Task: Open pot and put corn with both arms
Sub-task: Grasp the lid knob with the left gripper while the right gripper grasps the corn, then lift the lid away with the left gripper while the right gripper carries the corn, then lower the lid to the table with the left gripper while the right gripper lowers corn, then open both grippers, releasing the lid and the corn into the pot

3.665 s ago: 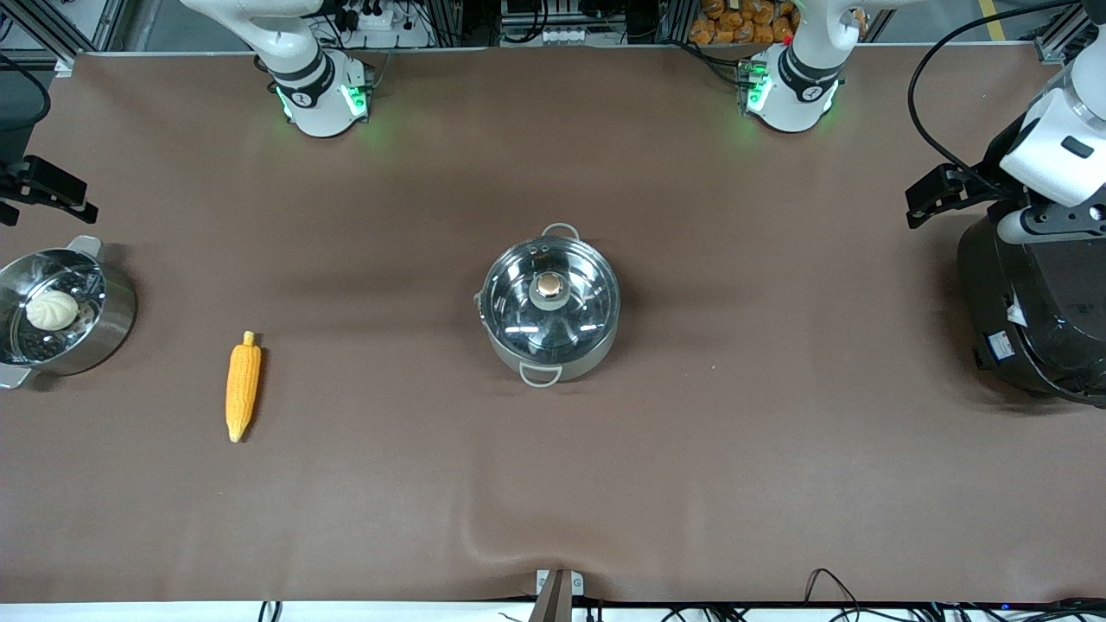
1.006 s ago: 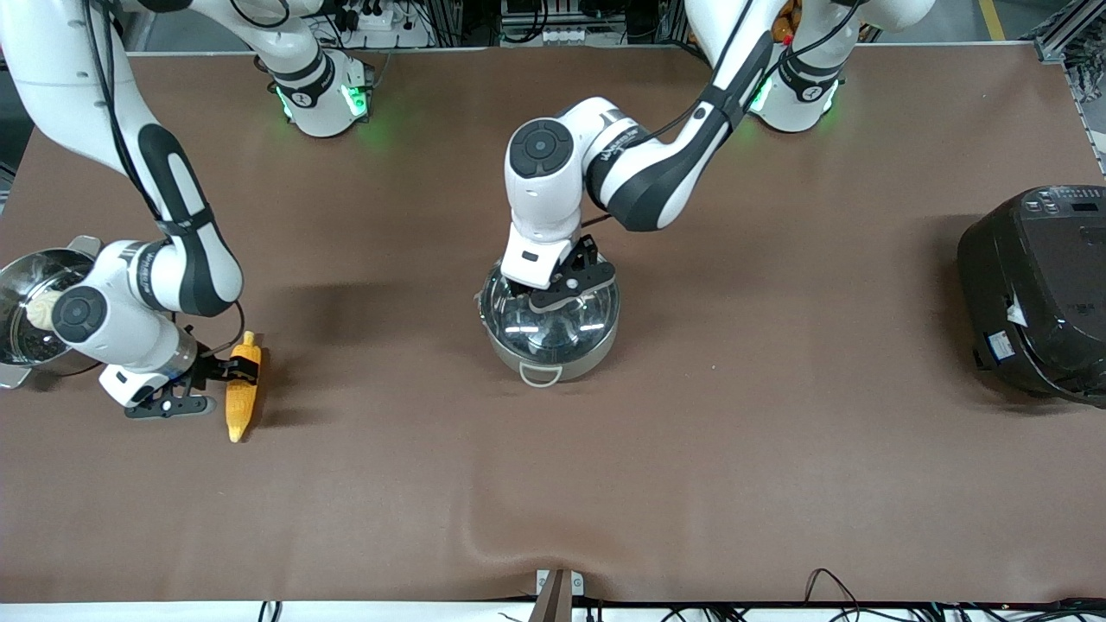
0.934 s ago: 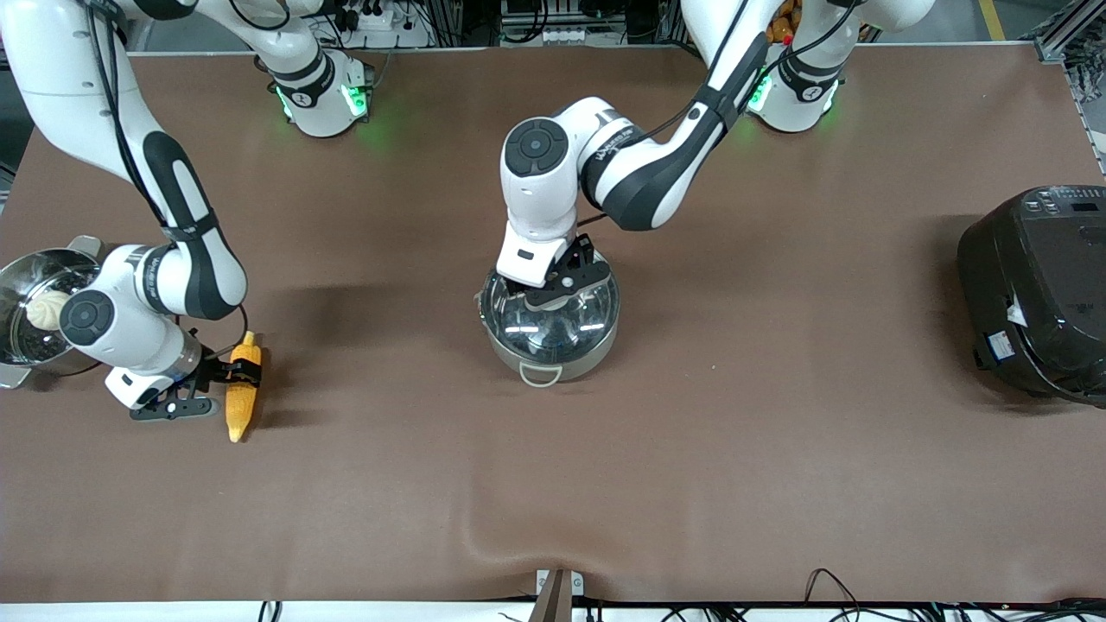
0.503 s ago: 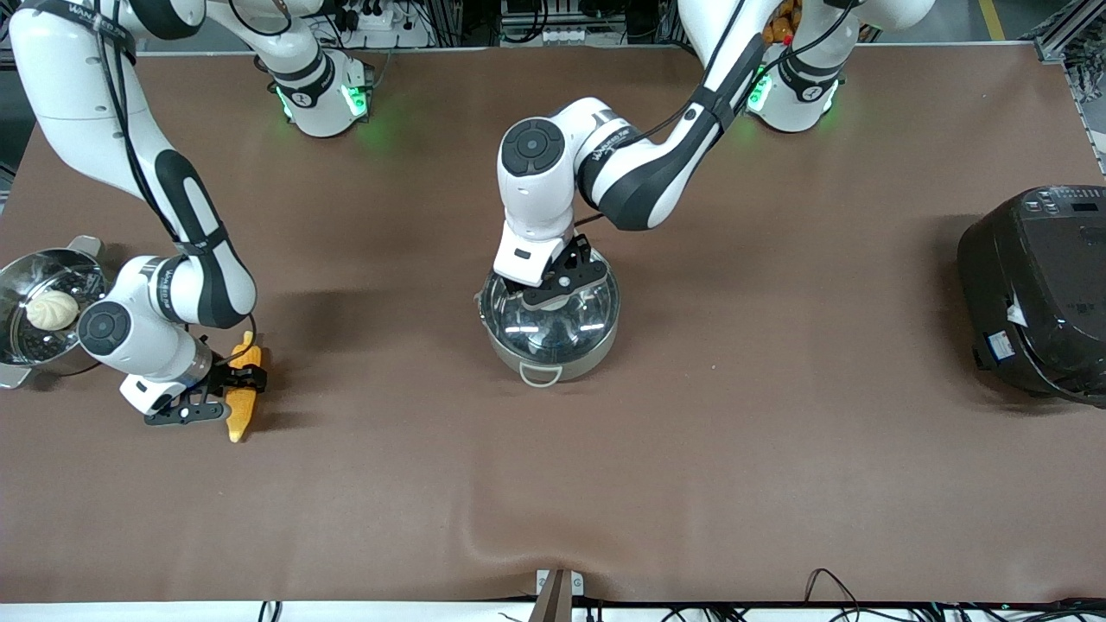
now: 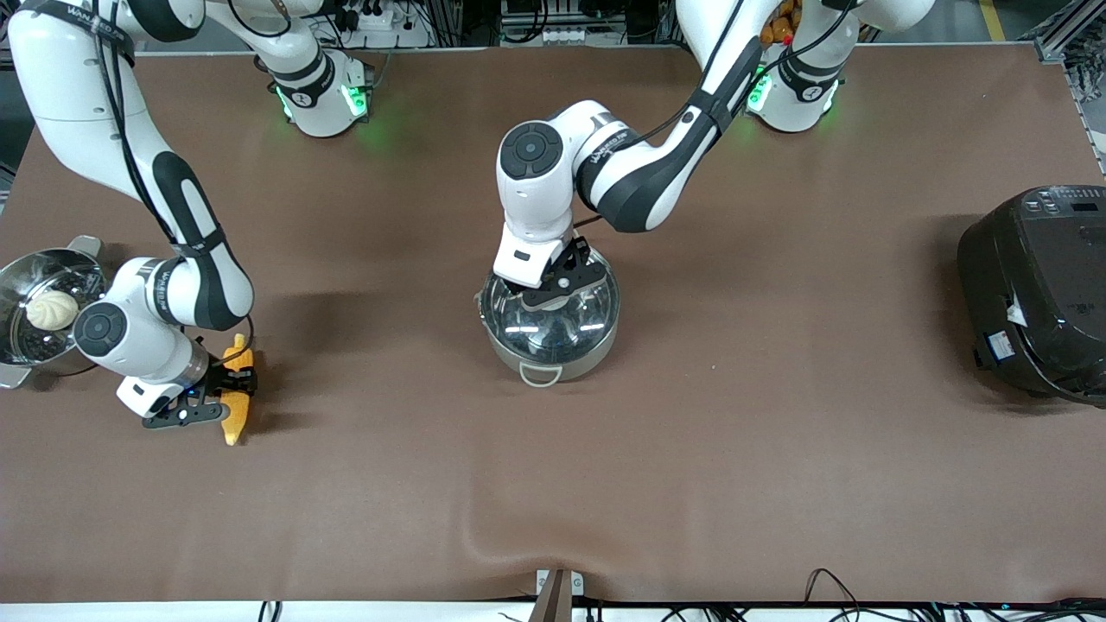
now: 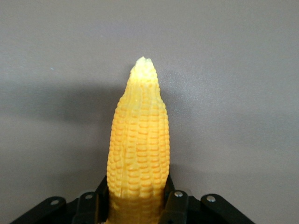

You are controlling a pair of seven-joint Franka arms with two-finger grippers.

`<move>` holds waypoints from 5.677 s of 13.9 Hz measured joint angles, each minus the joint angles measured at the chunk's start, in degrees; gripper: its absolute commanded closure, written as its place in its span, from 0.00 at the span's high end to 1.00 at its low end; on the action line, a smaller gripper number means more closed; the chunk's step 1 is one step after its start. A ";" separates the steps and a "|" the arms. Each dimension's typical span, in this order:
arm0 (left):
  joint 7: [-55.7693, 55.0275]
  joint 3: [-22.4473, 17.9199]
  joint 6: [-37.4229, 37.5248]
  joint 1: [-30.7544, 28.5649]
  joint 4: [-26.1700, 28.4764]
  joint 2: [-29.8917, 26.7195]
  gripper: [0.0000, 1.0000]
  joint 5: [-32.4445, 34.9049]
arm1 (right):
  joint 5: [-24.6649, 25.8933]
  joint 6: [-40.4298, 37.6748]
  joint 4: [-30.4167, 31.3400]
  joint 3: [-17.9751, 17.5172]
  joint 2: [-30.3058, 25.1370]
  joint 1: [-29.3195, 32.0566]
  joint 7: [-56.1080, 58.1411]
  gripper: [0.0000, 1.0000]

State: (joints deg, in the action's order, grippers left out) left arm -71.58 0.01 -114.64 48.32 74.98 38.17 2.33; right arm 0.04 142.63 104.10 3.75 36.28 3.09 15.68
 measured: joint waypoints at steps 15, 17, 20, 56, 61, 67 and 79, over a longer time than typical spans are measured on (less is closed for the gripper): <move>3.96 -0.20 8.11 -0.10 -2.05 -6.95 0.00 0.06 | -8.41 -43.74 -20.87 -3.47 -5.76 -12.89 -15.57 0.00; 8.65 -0.59 12.99 -2.21 -1.88 -11.80 0.00 0.10 | -11.32 -45.24 -21.13 -3.61 -6.13 -17.69 -19.44 0.00; 23.14 -0.67 17.30 -11.10 0.62 -18.73 0.00 0.04 | -12.64 -45.83 -21.35 -4.03 -6.49 -26.79 -23.36 0.00; 48.55 -0.05 -32.54 -39.29 49.45 -17.03 0.00 -0.55 | 0.04 -20.39 -24.80 -3.29 4.51 -49.36 -15.91 1.00; 48.34 -0.01 -32.81 -39.26 49.35 -16.92 1.00 -0.55 | 0.12 -20.49 -24.77 -3.26 4.51 -49.36 -15.86 1.00; 41.99 0.90 -29.85 -39.41 44.36 -21.56 1.00 -0.55 | 0.10 -23.76 -25.30 -2.81 3.93 -49.16 -16.05 1.00; 53.38 -1.97 9.64 -41.39 18.49 -34.26 1.00 3.57 | -2.23 -37.06 -25.71 -1.65 -4.86 -37.22 -18.78 1.00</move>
State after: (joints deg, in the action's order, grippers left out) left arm -18.20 -1.96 -105.00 6.93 93.47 3.91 5.90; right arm -2.19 105.56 78.39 2.10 31.42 -34.13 -3.10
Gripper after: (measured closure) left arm 0.000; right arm 0.000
